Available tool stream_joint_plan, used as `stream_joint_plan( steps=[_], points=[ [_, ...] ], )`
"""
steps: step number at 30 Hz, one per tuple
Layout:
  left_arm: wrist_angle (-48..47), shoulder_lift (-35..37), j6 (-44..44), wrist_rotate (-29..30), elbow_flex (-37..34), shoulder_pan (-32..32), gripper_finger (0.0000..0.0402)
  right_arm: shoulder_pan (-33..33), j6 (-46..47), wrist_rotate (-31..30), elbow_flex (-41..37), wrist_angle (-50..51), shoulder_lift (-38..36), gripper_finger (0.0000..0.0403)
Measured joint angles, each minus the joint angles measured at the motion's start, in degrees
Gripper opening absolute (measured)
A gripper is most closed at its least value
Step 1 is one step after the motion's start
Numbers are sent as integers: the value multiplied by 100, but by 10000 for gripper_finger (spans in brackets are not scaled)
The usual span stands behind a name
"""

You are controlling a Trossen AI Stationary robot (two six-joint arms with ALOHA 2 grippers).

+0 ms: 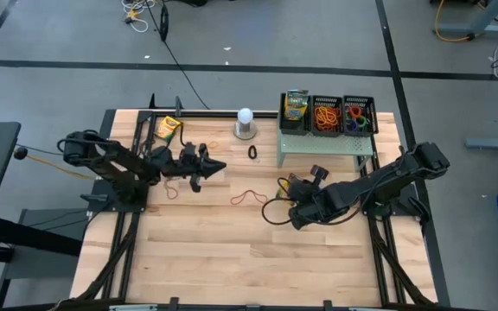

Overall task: Pick & Place Office Desk Supplies
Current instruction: Put the bottom crayon box into the left basket on the shelf

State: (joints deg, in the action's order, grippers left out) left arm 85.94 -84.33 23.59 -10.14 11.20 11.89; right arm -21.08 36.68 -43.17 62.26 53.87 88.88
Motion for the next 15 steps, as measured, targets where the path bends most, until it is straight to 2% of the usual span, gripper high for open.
stream_joint_plan(
  steps=[3,8,15],
  points=[
    [-237,0,82,-140,0,176,4,0,-508,-39,6,-4,54,0],
    [-805,-2,64,88,0,198,5,0,-1276,-160,7,46,421,0],
    [-989,-2,86,121,-2,193,6,-11,-1688,-813,357,381,1073,0]
  ],
)
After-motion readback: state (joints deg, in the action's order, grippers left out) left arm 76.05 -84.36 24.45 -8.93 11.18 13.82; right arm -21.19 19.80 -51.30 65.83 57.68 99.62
